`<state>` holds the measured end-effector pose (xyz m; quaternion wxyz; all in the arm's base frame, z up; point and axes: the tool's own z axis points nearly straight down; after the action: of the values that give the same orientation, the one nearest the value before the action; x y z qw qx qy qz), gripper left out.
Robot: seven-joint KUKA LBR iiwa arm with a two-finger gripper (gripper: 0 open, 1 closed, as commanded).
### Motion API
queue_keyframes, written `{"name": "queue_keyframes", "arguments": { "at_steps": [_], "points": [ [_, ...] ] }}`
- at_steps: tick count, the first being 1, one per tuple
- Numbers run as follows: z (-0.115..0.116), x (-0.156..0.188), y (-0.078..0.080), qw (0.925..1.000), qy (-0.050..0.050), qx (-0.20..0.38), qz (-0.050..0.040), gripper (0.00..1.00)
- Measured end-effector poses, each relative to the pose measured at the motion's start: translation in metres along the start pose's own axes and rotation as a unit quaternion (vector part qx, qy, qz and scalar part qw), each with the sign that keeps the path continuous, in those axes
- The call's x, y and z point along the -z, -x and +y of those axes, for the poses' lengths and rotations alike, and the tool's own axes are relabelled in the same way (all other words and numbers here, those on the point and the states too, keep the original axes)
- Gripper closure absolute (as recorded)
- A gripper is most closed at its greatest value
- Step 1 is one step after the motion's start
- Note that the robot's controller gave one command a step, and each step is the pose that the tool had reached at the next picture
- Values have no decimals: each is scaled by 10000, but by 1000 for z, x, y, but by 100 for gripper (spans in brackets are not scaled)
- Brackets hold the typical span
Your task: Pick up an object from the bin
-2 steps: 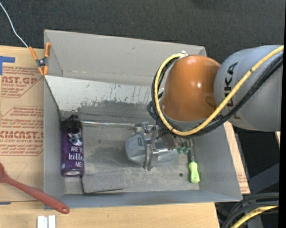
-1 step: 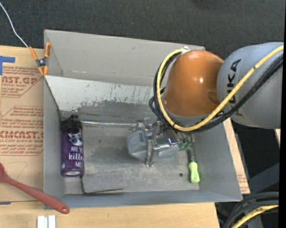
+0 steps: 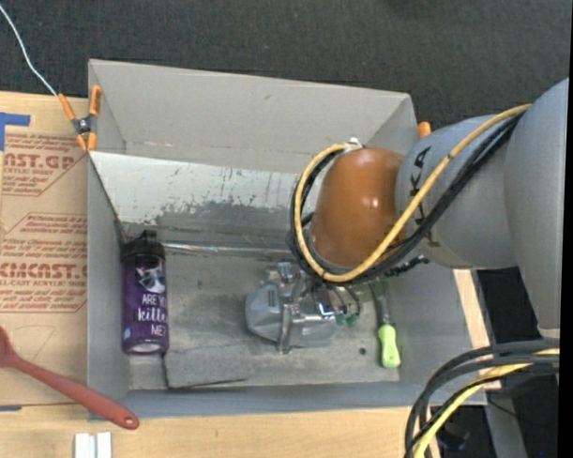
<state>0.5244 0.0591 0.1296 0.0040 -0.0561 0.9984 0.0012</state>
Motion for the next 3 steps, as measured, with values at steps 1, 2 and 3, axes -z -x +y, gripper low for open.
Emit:
{"name": "queue_keyframes", "arguments": {
  "at_steps": [1, 2, 3],
  "points": [
    [18, -42, 22, 9999, 0, 163, -18, 100],
    [18, -42, 22, 9999, -1, 163, -18, 100],
    [25, 48, 26, 9999, -3, 148, 19, 100]
  ]
}}
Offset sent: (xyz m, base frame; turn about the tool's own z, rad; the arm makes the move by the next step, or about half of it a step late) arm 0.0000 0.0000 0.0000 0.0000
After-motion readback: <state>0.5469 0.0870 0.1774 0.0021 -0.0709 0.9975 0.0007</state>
